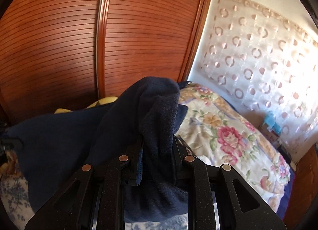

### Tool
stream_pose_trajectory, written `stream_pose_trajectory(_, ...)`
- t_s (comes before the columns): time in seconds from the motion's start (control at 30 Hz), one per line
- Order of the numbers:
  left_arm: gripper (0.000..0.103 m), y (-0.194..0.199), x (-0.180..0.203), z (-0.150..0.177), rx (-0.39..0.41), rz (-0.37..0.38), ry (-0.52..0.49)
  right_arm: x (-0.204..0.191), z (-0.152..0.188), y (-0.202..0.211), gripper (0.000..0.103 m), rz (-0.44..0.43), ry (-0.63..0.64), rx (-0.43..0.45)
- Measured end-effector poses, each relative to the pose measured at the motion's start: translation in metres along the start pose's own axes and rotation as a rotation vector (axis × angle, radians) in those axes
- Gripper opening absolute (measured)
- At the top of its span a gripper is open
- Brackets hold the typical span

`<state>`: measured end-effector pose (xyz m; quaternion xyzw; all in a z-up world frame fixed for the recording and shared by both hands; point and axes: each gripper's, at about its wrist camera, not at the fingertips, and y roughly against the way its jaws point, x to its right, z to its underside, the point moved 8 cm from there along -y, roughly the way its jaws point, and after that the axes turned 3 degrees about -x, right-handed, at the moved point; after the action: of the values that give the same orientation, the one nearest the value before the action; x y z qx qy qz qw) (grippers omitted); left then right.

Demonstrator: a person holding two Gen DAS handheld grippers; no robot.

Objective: Fold small clothes
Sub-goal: 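Lower the navy shirt onto the clothes stack and open both grippers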

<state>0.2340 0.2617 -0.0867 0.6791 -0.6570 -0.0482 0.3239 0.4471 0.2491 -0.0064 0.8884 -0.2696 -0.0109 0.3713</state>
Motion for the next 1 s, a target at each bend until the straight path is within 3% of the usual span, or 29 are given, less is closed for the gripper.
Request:
stream_pose_trajectory(0.07, 0.008, -0.001, -0.006, 0.008, -0.009, -0.012, 0.012, -0.002, -0.004, -0.013, 0.022, 0.001, 0.0, -0.007)
stream_pose_trajectory(0.13, 0.008, -0.006, -0.009, 0.015, -0.025, -0.018, 0.017, 0.004, -0.005, -0.019, 0.03, 0.068, -0.012, -0.024)
stream_pose_trajectory(0.23, 0.008, -0.007, -0.008, 0.02, -0.035, -0.041, -0.001, 0.019, -0.006, -0.009, 0.058, 0.17, -0.068, 0.006)
stream_pose_trajectory(0.33, 0.008, -0.006, -0.009, 0.021, -0.04, -0.058, -0.011, 0.021, -0.004, 0.006, 0.059, 0.168, -0.103, 0.052)
stream_pose_trajectory(0.43, 0.008, -0.006, -0.009, 0.02, -0.044, -0.071, -0.022, 0.0, 0.006, 0.006, 0.059, 0.013, -0.112, 0.046)
stream_pose_trajectory(0.47, 0.009, -0.006, -0.009, 0.02, -0.047, -0.078, -0.026, -0.004, 0.011, 0.004, 0.059, -0.001, -0.106, 0.035)
stream_pose_trajectory(0.57, 0.012, -0.009, -0.013, 0.02, -0.063, -0.105, -0.039, -0.005, 0.031, -0.019, 0.059, 0.049, -0.078, -0.033)
stream_pose_trajectory(0.63, 0.013, -0.011, -0.016, 0.023, -0.083, -0.116, -0.045, 0.002, 0.044, -0.034, 0.059, 0.037, -0.114, -0.056)
stream_pose_trajectory(0.7, 0.014, -0.008, -0.016, 0.024, -0.102, -0.119, -0.052, 0.008, 0.056, -0.045, 0.059, 0.029, -0.146, -0.056)
stream_pose_trajectory(0.77, 0.024, 0.002, -0.013, 0.019, -0.076, -0.126, -0.066, 0.013, 0.062, -0.045, 0.059, 0.023, -0.169, -0.041)
stream_pose_trajectory(1.0, 0.04, 0.028, 0.007, 0.001, -0.025, -0.151, -0.156, 0.011, 0.065, -0.038, 0.059, 0.048, -0.202, 0.004)
